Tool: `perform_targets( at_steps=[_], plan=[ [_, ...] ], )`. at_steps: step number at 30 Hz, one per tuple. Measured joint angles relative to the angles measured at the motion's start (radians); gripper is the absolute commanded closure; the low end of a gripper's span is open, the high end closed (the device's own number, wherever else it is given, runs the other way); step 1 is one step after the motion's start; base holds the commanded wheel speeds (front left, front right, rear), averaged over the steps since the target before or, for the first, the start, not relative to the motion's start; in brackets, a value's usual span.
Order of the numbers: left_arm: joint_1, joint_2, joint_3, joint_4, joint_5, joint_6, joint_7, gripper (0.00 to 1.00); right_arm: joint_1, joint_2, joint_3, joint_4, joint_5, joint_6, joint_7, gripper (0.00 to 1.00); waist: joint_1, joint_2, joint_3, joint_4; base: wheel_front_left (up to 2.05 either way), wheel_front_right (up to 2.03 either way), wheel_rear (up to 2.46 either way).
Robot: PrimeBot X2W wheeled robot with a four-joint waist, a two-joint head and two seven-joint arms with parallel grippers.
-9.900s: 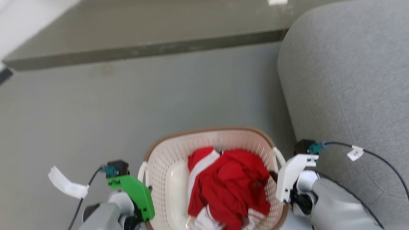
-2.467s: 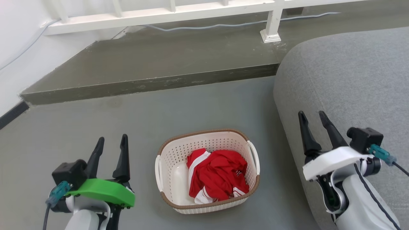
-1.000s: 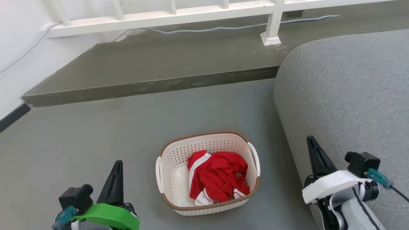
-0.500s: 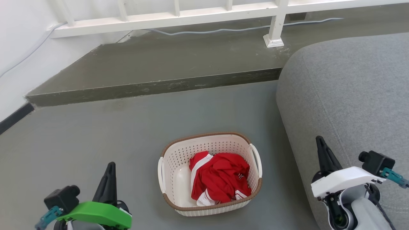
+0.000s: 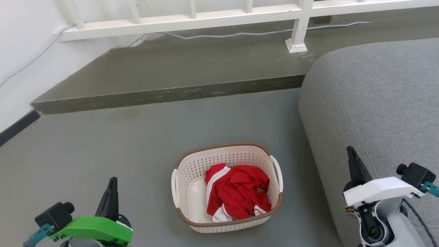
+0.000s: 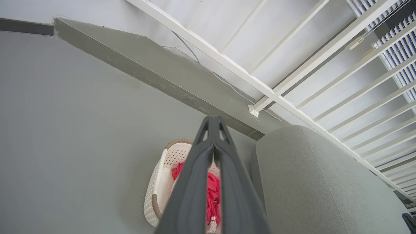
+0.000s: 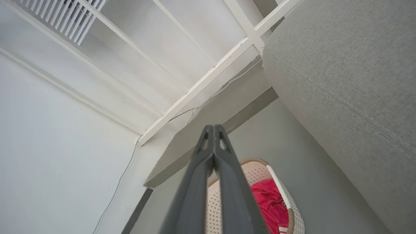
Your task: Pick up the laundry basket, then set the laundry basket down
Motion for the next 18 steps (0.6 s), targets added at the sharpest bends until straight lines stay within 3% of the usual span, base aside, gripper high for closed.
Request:
perform_targets(
  at_steps=[18],
  plan=[
    [-0.007,0.001,0.042,0.012,-0.204,-0.002,0.057,1.00,-0.003,0.007,-0.052,-0.008,0.212,0.009,0.059,1.00,0.0000,0.0000,-0.007,0.012,0.00,0.00,0.00]
  ],
)
